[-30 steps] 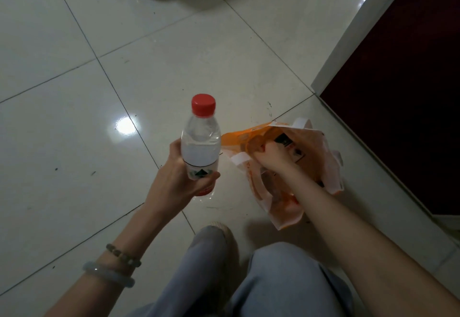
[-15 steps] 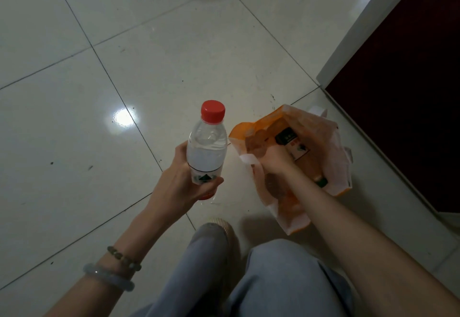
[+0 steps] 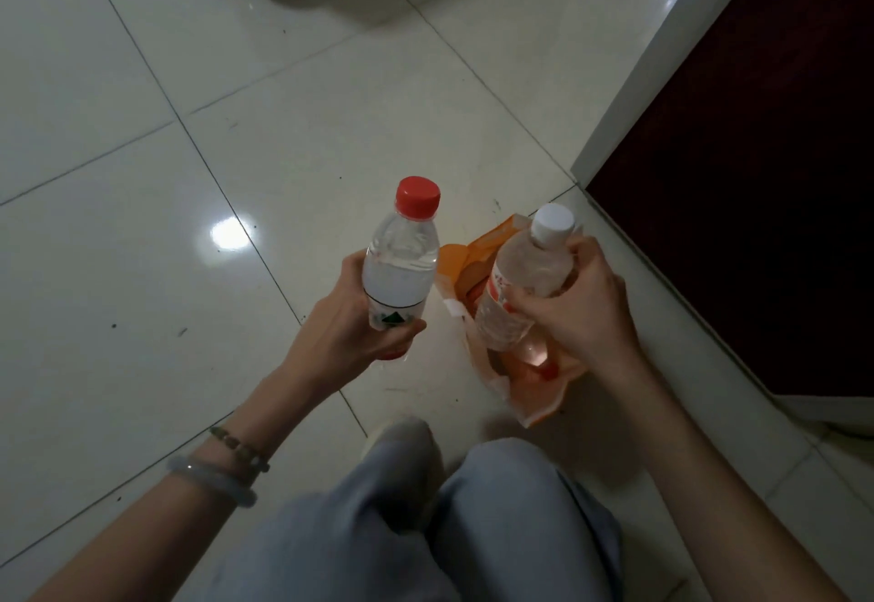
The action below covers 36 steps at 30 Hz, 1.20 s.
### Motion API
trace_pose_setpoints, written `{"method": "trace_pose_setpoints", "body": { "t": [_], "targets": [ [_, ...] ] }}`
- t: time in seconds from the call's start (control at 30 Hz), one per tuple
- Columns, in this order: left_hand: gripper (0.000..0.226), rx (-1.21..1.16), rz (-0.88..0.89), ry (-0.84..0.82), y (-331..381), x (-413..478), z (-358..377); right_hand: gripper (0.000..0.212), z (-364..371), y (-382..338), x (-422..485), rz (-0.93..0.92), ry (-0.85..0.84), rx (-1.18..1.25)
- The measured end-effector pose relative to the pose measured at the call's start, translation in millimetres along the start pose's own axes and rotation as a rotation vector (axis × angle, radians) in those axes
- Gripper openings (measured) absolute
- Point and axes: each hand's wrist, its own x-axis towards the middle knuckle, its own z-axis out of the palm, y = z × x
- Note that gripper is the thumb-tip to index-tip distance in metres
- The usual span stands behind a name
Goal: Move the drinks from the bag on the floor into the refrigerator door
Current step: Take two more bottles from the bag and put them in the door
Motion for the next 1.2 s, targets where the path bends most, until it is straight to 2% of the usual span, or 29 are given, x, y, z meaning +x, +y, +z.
{"method": "trace_pose_setpoints", "body": {
  "t": [0.17,0.33,0.47,0.7,0.9,1.2],
  "targets": [
    [0.081,-0.015,-0.015,-0.032,86,-14,-77,0.059,-79,-84,-32,0.088,-0.026,0.035],
    [0.079,-0.04,0.016,-0.1,188,-42,-169,0.076,-186,-181,-87,0.17,0.008,0.107],
    [0.075,-0.079,0.055,-0.155,281,-75,-239,0.062,-276,-261,-141,0.207,0.089,0.127],
    [0.072,-0.049,0.213,-0.215,431,-116,-326,0.061,-402,-363,-221,0.276,0.176,0.247],
    [0.067,-0.032,0.352,-0.302,527,-142,-356,0.063,-483,-393,-279,0.305,0.342,0.273],
    [0.067,-0.242,0.614,-0.47,650,-192,-323,0.057,-581,-391,-393,0.349,0.729,0.264]
  ]
}}
